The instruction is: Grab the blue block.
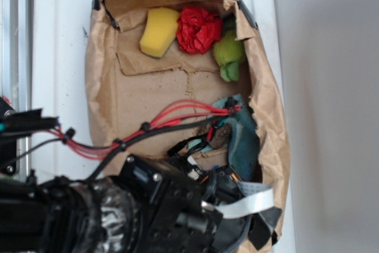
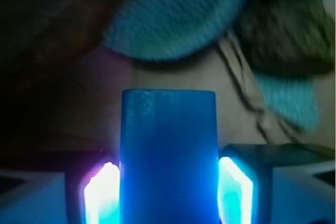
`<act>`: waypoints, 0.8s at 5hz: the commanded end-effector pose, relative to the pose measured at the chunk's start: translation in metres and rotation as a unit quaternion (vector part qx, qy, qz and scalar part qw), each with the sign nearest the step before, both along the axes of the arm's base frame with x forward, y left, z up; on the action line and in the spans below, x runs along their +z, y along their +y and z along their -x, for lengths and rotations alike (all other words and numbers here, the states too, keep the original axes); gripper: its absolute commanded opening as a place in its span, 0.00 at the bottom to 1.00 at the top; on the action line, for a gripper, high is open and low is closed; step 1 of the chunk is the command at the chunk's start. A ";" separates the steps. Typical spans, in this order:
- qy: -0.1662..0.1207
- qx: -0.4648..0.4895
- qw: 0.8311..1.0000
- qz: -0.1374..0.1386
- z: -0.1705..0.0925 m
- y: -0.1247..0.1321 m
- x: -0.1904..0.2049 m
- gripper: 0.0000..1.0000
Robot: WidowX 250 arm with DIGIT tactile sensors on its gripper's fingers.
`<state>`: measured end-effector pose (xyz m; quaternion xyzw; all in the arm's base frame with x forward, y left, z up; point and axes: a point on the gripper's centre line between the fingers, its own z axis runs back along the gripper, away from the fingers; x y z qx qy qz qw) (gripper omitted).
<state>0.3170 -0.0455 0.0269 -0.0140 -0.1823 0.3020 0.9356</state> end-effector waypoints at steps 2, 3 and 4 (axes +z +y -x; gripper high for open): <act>0.169 -0.056 0.976 0.127 -0.004 0.075 0.095 0.00; 0.174 -0.085 0.970 0.146 0.012 0.083 0.129 0.00; 0.147 -0.129 0.960 0.201 0.031 0.091 0.171 0.00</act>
